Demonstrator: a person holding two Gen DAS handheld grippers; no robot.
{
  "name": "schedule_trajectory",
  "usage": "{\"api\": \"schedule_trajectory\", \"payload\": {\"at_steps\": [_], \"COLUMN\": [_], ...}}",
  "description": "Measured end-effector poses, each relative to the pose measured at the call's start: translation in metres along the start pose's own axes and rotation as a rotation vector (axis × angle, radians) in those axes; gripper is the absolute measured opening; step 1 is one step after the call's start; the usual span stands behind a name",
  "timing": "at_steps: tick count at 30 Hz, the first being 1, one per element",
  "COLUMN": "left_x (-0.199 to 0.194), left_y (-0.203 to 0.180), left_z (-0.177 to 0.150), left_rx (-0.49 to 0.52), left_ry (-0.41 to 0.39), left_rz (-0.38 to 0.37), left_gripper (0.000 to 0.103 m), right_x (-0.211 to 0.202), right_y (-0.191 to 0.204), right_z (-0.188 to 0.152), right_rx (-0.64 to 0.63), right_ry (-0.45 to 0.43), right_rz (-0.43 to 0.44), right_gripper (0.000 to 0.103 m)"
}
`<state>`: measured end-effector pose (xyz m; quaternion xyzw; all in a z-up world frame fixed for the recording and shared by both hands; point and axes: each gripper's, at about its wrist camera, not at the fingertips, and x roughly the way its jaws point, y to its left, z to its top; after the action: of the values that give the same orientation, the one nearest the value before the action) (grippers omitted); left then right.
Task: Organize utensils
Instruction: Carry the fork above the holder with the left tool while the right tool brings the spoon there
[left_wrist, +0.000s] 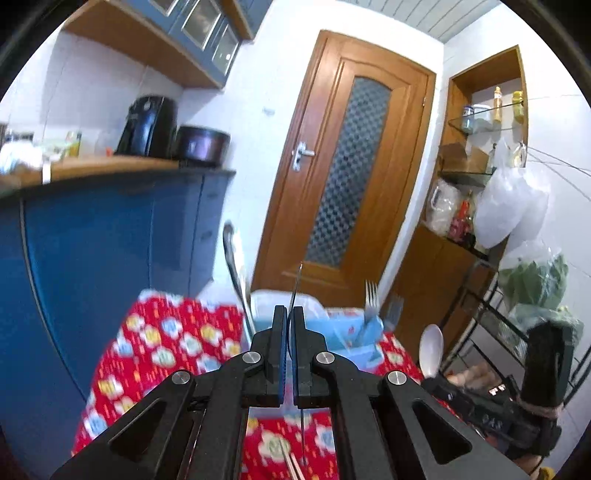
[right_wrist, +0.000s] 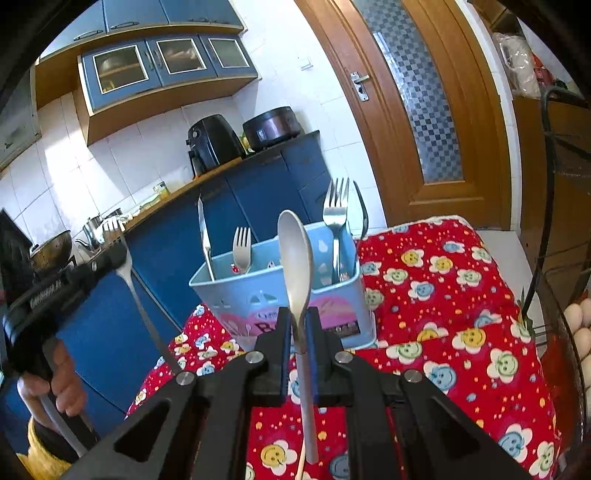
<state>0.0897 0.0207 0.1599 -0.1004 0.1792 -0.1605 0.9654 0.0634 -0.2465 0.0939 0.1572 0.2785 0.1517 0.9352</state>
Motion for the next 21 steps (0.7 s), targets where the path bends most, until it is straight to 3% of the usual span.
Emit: {"api": "schedule_trajectory", "payload": {"at_steps": [11, 21], "left_x": [0.026, 0.068], "left_y": [-0.008, -0.014], "left_z": [0.065, 0.062], "left_rx": [0.042, 0.048], "left_ry": [-0.114, -0.114], "left_rz": [0.059, 0.103], "left_gripper": [0.001, 0.001], "right_x": [0.005, 0.002], "right_y": [-0.008, -0.009], "right_z": [0.013, 0.041], "right_rx": [0.000, -0.026], "right_ry": [-0.025, -0.092], "right_rz": [-0.003, -0.025], "right_gripper": [0.007, 0.007]}}
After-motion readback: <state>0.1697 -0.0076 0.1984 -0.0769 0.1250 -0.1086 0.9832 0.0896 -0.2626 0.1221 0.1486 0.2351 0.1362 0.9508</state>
